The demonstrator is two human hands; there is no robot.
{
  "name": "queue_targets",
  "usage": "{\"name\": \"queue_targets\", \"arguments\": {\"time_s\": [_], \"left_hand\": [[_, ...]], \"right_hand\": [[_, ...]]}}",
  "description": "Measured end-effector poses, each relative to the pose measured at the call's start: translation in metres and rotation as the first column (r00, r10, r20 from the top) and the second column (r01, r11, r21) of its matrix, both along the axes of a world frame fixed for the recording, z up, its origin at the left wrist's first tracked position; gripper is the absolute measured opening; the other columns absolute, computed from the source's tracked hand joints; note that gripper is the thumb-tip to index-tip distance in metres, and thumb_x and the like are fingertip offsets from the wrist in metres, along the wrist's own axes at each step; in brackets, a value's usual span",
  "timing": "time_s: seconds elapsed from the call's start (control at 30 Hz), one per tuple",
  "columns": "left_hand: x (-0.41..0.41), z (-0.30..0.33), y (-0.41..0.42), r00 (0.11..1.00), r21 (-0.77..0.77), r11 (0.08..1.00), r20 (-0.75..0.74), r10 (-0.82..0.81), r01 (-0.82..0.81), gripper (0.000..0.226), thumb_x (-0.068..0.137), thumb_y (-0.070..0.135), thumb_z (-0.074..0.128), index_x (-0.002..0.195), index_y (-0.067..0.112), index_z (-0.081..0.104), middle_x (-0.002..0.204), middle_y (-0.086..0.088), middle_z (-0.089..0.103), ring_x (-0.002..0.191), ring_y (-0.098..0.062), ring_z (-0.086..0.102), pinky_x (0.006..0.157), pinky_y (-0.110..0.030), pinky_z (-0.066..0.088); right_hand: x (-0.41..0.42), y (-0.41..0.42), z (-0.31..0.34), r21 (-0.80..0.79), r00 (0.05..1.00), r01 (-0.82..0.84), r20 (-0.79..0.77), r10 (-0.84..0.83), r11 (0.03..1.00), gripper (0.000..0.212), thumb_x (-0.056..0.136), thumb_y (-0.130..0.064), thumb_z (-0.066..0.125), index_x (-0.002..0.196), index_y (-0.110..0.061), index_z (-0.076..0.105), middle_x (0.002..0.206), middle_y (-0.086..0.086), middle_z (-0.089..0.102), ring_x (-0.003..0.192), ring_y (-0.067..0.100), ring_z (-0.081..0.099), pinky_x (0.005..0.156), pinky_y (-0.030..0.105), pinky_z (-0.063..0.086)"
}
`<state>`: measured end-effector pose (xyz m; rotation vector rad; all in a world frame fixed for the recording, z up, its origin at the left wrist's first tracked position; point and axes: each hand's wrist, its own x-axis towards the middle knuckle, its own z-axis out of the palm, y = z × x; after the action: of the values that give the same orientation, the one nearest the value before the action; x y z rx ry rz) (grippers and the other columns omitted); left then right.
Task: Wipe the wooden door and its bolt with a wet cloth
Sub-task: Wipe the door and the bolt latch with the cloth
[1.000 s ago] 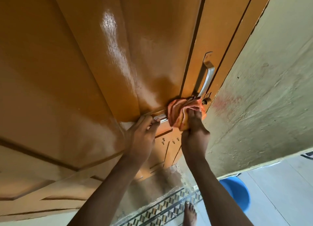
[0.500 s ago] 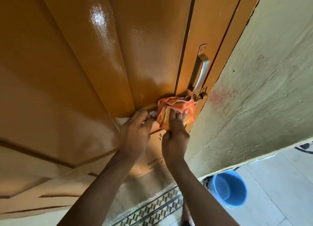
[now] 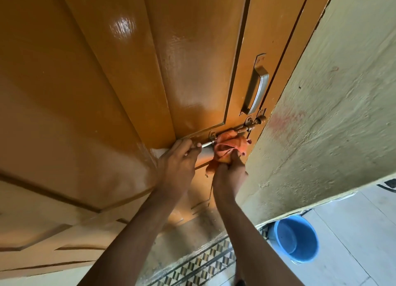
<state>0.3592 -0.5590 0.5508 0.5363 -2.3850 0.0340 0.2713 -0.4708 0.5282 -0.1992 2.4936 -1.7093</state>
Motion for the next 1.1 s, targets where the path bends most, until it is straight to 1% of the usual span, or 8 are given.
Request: {"name": "queue_targets", "arguments": {"time_s": [0.1,0.23,0.37,0.43,0.53,0.7,0.93,1.1], "left_hand": [[0.0,-0.001,-0.001,1.0,-0.011,1.0,0.019,0.009,-0.009,0.013,0.097,0.011,0.075,0.106,0.011,0.084,0.09,-0.004,0.07,0.08,-0.019,0.069,0.059,-0.023,0.049],[-0.001,-0.001,-0.001,1.0,-0.002,1.0,0.013,0.014,-0.014,0.011,0.097,0.008,0.075,0.102,0.011,0.084,0.086,-0.004,0.067,0.077,-0.018,0.065,0.063,-0.018,0.037],[-0.001,0.001,0.001,1.0,-0.003,1.0,0.023,0.015,-0.015,0.012,0.095,0.006,0.077,0.103,0.011,0.084,0.087,-0.003,0.067,0.079,-0.018,0.065,0.061,-0.02,0.041],[-0.001,0.003,0.001,0.999,0.023,1.0,0.053,0.008,-0.01,0.018,0.089,0.006,0.08,0.107,0.011,0.083,0.094,-0.003,0.07,0.086,-0.019,0.067,0.062,-0.023,0.048],[0.002,0.004,0.003,0.997,0.051,0.999,0.078,-0.006,0.002,0.025,0.084,0.008,0.084,0.108,0.01,0.082,0.098,-0.005,0.071,0.089,-0.02,0.068,0.064,-0.023,0.05],[0.001,0.002,0.002,0.996,0.031,0.999,0.087,0.007,-0.01,0.025,0.087,0.006,0.083,0.111,0.01,0.082,0.096,-0.003,0.068,0.088,-0.018,0.065,0.064,-0.022,0.047],[0.001,-0.003,-0.001,0.997,0.003,1.0,0.076,-0.031,0.031,0.026,0.085,0.006,0.082,0.111,0.005,0.08,0.096,-0.007,0.067,0.087,-0.02,0.063,0.063,-0.027,0.05],[-0.001,-0.003,-0.003,0.996,-0.006,0.998,0.062,-0.058,0.058,0.027,0.083,0.003,0.082,0.111,0.005,0.081,0.095,-0.007,0.067,0.084,-0.02,0.063,0.058,-0.028,0.051]], "right_hand": [[-0.008,-0.012,0.014,-0.08,0.986,0.121,0.123,-0.111,0.989,0.034,0.086,0.008,0.049,0.095,-0.013,0.074,0.068,-0.011,0.062,0.062,0.004,0.059,0.062,0.022,0.051],[0.01,-0.002,0.013,-0.14,0.993,0.016,0.118,0.0,0.99,0.037,0.08,0.012,0.047,0.088,-0.013,0.074,0.066,-0.011,0.067,0.058,-0.004,0.063,0.057,0.015,0.05],[-0.012,-0.007,0.014,-0.182,0.939,0.146,0.336,-0.077,0.972,0.034,0.084,0.006,0.051,0.078,-0.017,0.075,0.074,-0.004,0.074,0.078,0.018,0.072,0.079,0.037,0.061],[-0.028,-0.017,0.019,-0.281,0.865,0.255,0.494,-0.089,0.925,0.024,0.085,-0.002,0.059,0.076,-0.017,0.075,0.074,0.0,0.077,0.081,0.027,0.075,0.076,0.048,0.064],[-0.026,-0.016,0.017,-0.343,0.899,0.207,0.437,-0.039,0.916,0.019,0.084,-0.013,0.062,0.079,-0.023,0.077,0.073,0.004,0.077,0.078,0.035,0.076,0.068,0.056,0.064],[-0.026,-0.011,0.006,-0.26,0.866,0.252,0.491,-0.097,0.932,0.022,0.085,-0.005,0.059,0.07,-0.015,0.074,0.068,0.004,0.074,0.076,0.027,0.069,0.07,0.037,0.059],[-0.024,-0.008,0.011,-0.358,0.877,0.216,0.48,-0.02,0.908,0.021,0.083,-0.007,0.059,0.075,-0.014,0.076,0.073,0.007,0.076,0.078,0.035,0.073,0.068,0.05,0.064],[-0.036,-0.016,0.012,-0.269,0.793,0.315,0.602,-0.096,0.91,0.021,0.085,-0.009,0.064,0.065,-0.015,0.069,0.059,0.001,0.07,0.068,0.028,0.071,0.062,0.037,0.06]]}}
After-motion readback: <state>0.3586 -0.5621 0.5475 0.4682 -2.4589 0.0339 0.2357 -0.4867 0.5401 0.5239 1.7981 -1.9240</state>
